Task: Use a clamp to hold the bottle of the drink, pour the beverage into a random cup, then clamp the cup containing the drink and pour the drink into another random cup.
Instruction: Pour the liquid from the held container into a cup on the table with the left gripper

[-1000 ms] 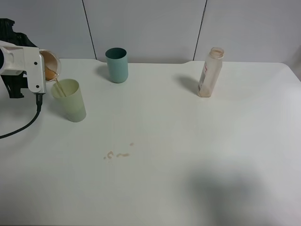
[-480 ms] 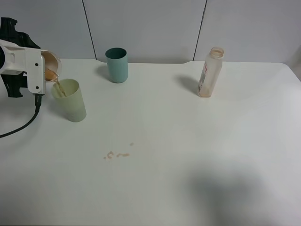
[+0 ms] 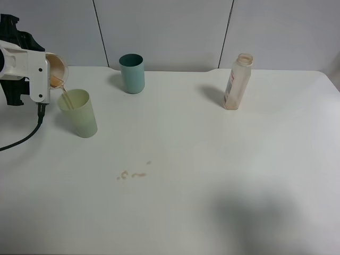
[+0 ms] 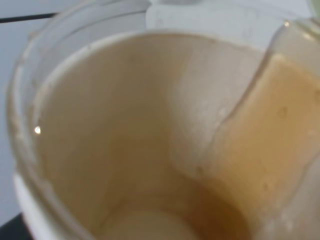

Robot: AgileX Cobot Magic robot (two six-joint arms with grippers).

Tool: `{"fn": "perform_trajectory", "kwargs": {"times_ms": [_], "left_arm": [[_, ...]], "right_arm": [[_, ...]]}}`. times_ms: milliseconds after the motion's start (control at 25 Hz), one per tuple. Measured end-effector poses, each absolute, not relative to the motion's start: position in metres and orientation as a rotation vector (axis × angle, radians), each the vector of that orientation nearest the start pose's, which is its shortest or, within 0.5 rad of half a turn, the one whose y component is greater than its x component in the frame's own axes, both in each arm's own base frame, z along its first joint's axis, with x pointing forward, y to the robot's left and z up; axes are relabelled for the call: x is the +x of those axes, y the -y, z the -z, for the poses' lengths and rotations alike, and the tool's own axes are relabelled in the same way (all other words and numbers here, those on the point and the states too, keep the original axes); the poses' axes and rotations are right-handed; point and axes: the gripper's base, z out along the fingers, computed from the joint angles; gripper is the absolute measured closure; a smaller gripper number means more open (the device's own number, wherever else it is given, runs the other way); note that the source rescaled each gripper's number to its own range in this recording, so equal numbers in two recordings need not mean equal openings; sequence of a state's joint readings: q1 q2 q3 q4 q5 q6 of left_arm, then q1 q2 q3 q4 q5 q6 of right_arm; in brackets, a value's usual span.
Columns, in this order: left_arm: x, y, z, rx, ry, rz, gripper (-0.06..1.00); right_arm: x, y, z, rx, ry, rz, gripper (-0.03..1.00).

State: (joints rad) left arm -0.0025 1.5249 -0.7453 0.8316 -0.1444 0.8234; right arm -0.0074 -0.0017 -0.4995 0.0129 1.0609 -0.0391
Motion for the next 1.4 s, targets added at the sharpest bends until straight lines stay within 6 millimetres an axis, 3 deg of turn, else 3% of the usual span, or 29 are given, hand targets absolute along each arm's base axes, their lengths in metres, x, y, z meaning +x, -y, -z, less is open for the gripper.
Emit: {"fn": "perform_trajectory", "kwargs": {"times_ms": [720,1400], "left_arm": [[0.301,0.017,-0.227,1.741,-1.454,-0.849,0.92],[0.299,0.025,-0.225,1.785,-1.461,-0.841,0.92]], "right_arm": [[-0.005,-0.001,-0.277,-0.033,-2.043,0.014,-0.03],[-0.005,-0.001,-0.277,-0.033,-2.043,0.014,-0.03]]}}
